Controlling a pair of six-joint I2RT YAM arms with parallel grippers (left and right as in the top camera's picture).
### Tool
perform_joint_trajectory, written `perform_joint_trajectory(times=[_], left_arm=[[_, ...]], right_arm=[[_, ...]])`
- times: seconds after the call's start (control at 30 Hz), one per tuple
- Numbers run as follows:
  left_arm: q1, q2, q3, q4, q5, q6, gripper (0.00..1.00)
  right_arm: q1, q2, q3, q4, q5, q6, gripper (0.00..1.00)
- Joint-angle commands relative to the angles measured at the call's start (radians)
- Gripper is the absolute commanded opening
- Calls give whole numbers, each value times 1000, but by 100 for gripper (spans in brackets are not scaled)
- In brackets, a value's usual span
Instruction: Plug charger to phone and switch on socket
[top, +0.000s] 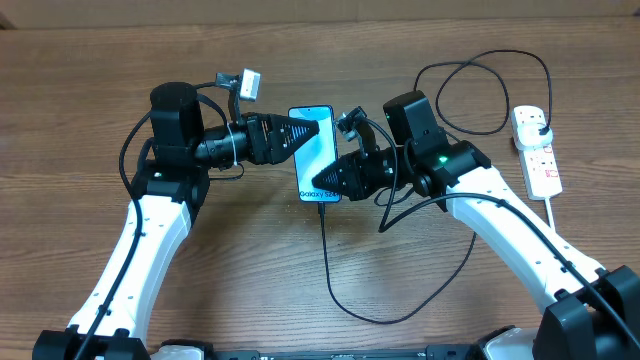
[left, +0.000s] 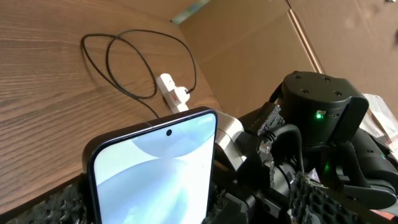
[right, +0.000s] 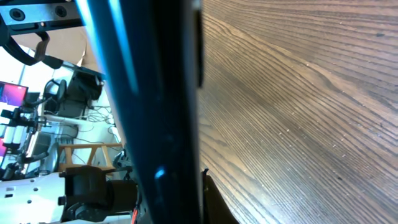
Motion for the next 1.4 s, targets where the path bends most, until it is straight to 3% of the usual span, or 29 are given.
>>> perform_joint_trajectory(times=[0.0, 0.37, 0.83, 1.37], left_arm=[[6, -50, 41, 37, 125, 20, 100], [6, -50, 41, 37, 125, 20, 99], [6, -50, 41, 37, 125, 20, 100], [6, -50, 41, 37, 125, 20, 99]], right_arm=[[-61, 54, -51, -33, 286, 121, 4], [-253, 53, -49, 106, -54, 138, 4], [-306, 54, -55, -47, 65, 85, 4], [-304, 56, -221, 29, 65, 89, 4]])
